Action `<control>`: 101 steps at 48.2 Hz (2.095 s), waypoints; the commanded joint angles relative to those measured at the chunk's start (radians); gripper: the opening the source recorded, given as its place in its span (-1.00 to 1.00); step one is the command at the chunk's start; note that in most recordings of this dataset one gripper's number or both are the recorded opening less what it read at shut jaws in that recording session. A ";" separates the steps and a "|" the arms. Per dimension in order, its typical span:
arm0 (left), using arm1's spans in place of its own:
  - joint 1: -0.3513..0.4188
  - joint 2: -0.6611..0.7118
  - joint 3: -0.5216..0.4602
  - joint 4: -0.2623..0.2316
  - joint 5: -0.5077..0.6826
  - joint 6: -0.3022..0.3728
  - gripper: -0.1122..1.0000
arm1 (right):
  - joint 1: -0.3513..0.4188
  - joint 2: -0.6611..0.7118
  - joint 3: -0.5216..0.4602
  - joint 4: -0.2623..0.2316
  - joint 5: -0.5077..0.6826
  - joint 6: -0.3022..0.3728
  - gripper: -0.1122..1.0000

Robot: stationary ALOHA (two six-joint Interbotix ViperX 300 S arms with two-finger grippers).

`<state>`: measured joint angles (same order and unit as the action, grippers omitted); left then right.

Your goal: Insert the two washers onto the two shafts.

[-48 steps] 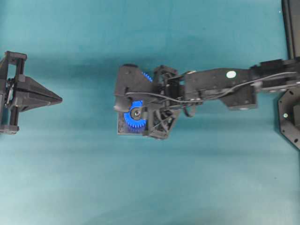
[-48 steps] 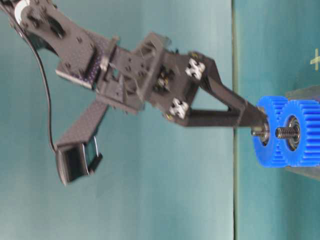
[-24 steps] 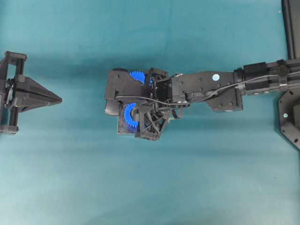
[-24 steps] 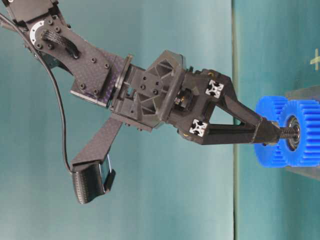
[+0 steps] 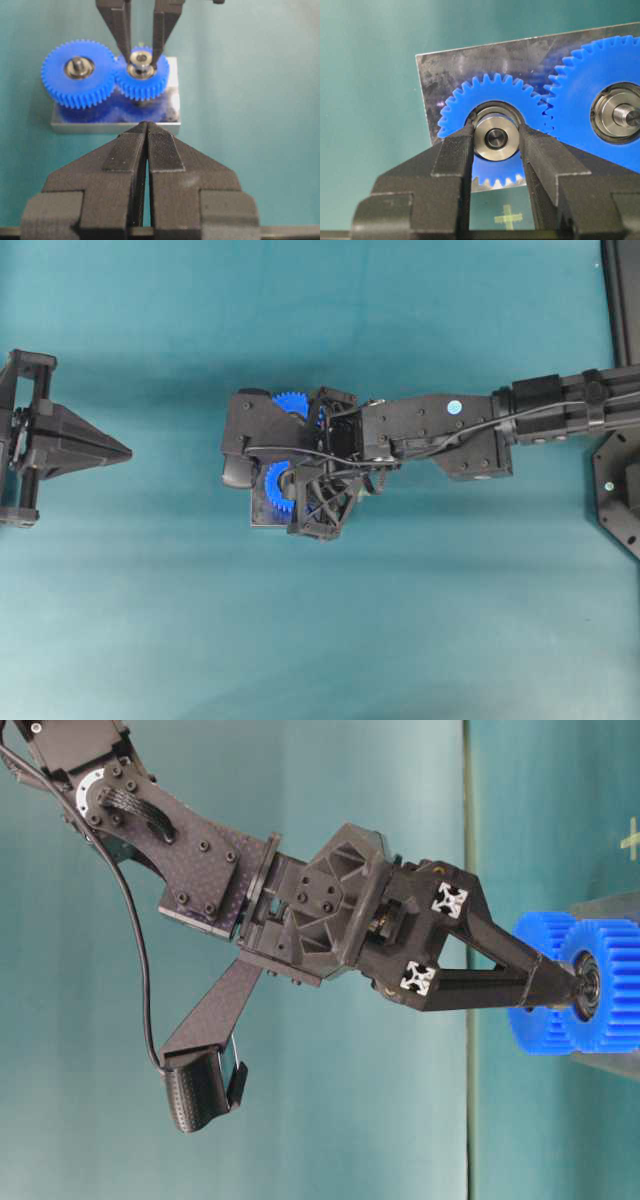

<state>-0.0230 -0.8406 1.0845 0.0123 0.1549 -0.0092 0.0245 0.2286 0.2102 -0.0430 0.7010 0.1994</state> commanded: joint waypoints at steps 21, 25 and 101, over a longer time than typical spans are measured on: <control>-0.002 0.005 -0.018 0.003 -0.005 -0.002 -0.80 | -0.020 -0.012 -0.021 -0.003 0.020 -0.011 -0.23; -0.003 0.003 -0.017 0.002 -0.005 -0.002 -0.80 | -0.020 -0.012 -0.021 -0.003 0.021 -0.011 -0.23; -0.002 -0.002 -0.009 0.003 -0.009 -0.011 -0.80 | -0.005 -0.252 0.149 -0.055 -0.041 -0.006 0.51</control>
<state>-0.0230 -0.8422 1.0861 0.0123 0.1549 -0.0169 0.0169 0.0276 0.3559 -0.0966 0.6765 0.1979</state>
